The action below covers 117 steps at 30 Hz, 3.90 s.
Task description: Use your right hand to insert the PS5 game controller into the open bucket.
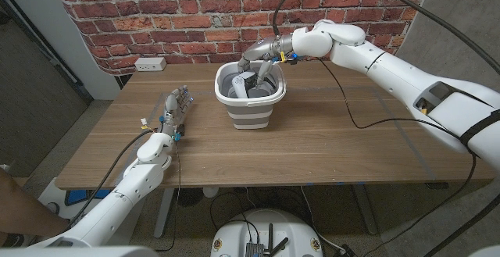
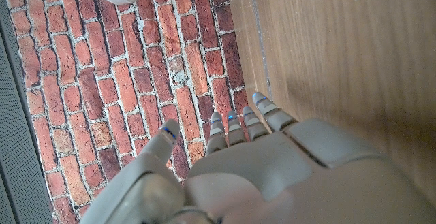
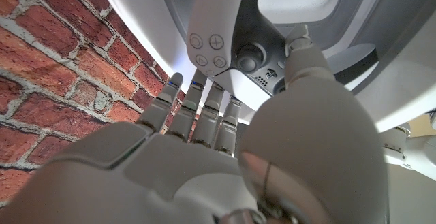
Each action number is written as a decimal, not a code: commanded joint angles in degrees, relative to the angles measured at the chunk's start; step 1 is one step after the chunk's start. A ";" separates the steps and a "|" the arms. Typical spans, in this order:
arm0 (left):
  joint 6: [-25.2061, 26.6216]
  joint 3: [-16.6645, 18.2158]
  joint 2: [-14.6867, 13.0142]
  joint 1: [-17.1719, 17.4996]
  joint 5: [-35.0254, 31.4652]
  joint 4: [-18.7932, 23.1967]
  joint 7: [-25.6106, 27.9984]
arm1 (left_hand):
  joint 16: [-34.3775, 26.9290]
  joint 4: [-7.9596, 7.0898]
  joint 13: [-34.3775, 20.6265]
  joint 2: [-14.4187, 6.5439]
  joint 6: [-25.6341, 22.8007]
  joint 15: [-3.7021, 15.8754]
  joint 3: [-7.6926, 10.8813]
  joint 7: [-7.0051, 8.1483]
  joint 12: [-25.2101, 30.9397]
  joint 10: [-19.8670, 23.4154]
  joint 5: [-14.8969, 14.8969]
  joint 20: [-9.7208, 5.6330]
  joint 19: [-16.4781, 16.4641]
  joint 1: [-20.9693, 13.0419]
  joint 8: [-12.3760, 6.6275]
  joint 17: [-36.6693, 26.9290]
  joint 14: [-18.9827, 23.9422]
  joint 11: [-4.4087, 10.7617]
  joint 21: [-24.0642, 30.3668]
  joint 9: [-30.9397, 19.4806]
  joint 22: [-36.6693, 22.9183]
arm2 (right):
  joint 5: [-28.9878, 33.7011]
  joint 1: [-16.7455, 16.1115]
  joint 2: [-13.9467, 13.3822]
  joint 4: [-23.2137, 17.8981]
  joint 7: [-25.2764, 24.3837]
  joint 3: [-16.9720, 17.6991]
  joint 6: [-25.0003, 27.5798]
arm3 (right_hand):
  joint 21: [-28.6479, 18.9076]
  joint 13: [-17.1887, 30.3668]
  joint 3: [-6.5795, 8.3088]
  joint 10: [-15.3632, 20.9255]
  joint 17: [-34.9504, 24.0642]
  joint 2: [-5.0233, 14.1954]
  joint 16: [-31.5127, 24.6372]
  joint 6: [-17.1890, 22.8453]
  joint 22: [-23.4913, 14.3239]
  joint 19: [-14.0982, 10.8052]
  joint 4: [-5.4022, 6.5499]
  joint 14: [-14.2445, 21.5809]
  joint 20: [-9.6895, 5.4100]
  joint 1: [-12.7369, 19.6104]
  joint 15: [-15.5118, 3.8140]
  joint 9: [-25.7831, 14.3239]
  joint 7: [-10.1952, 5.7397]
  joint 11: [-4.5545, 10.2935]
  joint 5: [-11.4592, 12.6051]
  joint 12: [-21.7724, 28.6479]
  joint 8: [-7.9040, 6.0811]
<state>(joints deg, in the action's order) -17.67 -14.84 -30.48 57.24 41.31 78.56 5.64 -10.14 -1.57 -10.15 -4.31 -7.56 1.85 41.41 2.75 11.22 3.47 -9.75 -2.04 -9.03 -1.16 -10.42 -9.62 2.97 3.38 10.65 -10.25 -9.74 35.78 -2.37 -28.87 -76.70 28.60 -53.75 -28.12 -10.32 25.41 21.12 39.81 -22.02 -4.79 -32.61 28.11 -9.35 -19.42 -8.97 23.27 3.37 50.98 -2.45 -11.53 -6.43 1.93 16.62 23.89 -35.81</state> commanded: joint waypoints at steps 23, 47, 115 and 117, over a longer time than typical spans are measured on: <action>0.22 -0.04 0.16 0.14 0.57 -0.74 -0.54 | 0.05 0.11 -0.14 -3.19 -0.56 0.01 0.16 -0.07 -0.11 -0.26 -0.10 -3.02 0.04 0.02 -0.24 -0.15 -0.32 0.35 0.36 -0.16 -0.09 | 3.77 -1.40 -0.46 -1.72 0.97 -2.47 1.46 | -0.66 0.33 0.13 13.45 -0.58 6.75 -0.37 8.71 -0.26 -1.68 -0.40 0.96 -0.70 -0.46 -8.18 -0.15 -5.22 10.43 0.53 -0.95 -4.28; -0.44 0.13 0.24 -0.38 1.10 -1.94 -1.91 | 0.02 0.05 -0.15 -3.28 -0.66 -0.03 0.20 -0.09 0.01 0.04 -0.09 -2.95 -0.01 0.08 -0.28 -0.16 -0.28 0.25 0.39 -0.17 -0.10 | 4.00 -1.02 -1.38 -9.43 11.26 -2.18 4.23 | -0.11 -1.06 -3.43 -13.44 -1.91 2.77 4.94 -13.62 -0.38 4.68 0.43 -11.13 6.69 -5.48 -1.04 0.42 -3.00 3.60 -3.87 -12.29 8.84; -1.66 0.59 -0.75 -0.79 0.43 -1.27 -2.60 | 0.07 0.30 -0.17 -3.20 -0.73 0.09 0.36 0.09 -0.03 0.11 -0.12 -2.85 0.01 -0.08 -0.24 -0.08 -0.23 0.51 0.37 -0.19 -0.10 | -12.40 -10.47 -12.45 -26.75 11.42 13.51 24.00 | -1.24 -3.74 -3.91 -23.95 -1.93 5.65 9.09 -18.34 -0.48 5.96 2.08 -16.76 8.36 -11.58 2.78 0.53 -0.92 0.68 -4.16 -11.39 16.82; -1.51 0.67 -0.94 -0.57 0.47 -0.87 -2.54 | 0.08 0.33 -0.17 -3.20 -0.72 0.08 0.37 0.08 -0.03 0.12 -0.13 -2.89 -0.01 -0.10 -0.24 -0.07 -0.25 0.51 0.37 -0.19 -0.10 | -12.76 -11.25 -13.16 -27.56 10.63 14.16 25.06 | -1.26 -3.79 -3.92 -23.90 -1.91 5.70 9.12 -18.06 -0.48 5.82 2.07 -16.74 8.39 -11.68 2.77 0.53 -0.95 0.51 -4.14 -11.35 16.81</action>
<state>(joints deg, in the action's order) -19.21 -14.53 -30.67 55.26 42.24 75.31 1.86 -10.14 -1.56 -10.15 -4.31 -8.15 1.85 41.42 2.74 11.22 3.47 -9.75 -2.04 -9.03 -1.16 -10.42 -9.62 2.97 3.38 10.65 -10.25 -9.74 26.35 -9.52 -38.43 -100.41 42.79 -43.41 -7.87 -11.31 21.51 16.97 15.53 -23.79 0.84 -23.50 9.29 -9.74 -13.04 -7.27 6.48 11.69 39.58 0.78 -10.94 -7.45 2.87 11.96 12.30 -19.26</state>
